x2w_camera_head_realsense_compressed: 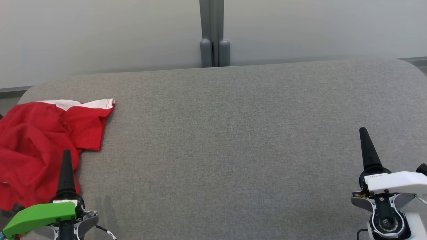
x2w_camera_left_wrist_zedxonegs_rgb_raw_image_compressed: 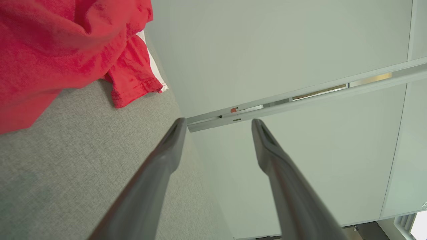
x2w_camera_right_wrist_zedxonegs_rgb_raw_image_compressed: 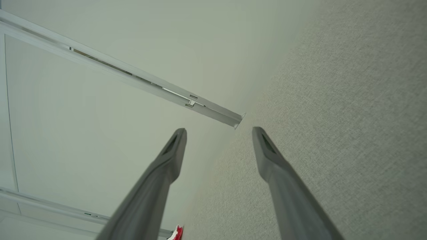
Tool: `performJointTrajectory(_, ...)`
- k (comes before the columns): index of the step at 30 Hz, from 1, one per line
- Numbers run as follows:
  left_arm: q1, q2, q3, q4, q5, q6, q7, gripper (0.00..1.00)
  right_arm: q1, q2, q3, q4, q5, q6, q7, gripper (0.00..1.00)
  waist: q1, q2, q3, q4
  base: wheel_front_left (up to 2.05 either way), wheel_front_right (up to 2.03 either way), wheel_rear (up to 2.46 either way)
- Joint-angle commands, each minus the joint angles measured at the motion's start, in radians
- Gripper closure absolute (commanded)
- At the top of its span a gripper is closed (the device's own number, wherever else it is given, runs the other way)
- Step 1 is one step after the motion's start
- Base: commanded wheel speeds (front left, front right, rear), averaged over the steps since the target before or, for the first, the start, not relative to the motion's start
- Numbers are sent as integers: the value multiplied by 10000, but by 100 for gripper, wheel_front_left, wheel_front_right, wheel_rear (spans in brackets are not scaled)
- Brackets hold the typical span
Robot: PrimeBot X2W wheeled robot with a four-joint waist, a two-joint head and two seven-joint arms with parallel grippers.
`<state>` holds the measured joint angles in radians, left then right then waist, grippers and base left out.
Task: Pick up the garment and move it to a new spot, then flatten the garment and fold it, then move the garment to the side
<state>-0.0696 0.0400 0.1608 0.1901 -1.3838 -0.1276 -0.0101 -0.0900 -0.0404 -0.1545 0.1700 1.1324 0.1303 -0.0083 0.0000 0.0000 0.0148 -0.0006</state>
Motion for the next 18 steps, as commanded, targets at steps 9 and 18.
performJointTrajectory(9,-261,76,-337,-1148,2122,479,-389,0,-324,-66,424,-1245,-3210,2,-407,0,0,0,73,-38,0,0,0)
performJointTrajectory(18,-69,84,-1356,-1756,4713,989,-696,0,-201,-76,544,-1568,-5042,3,-715,0,0,0,74,-59,0,0,0)
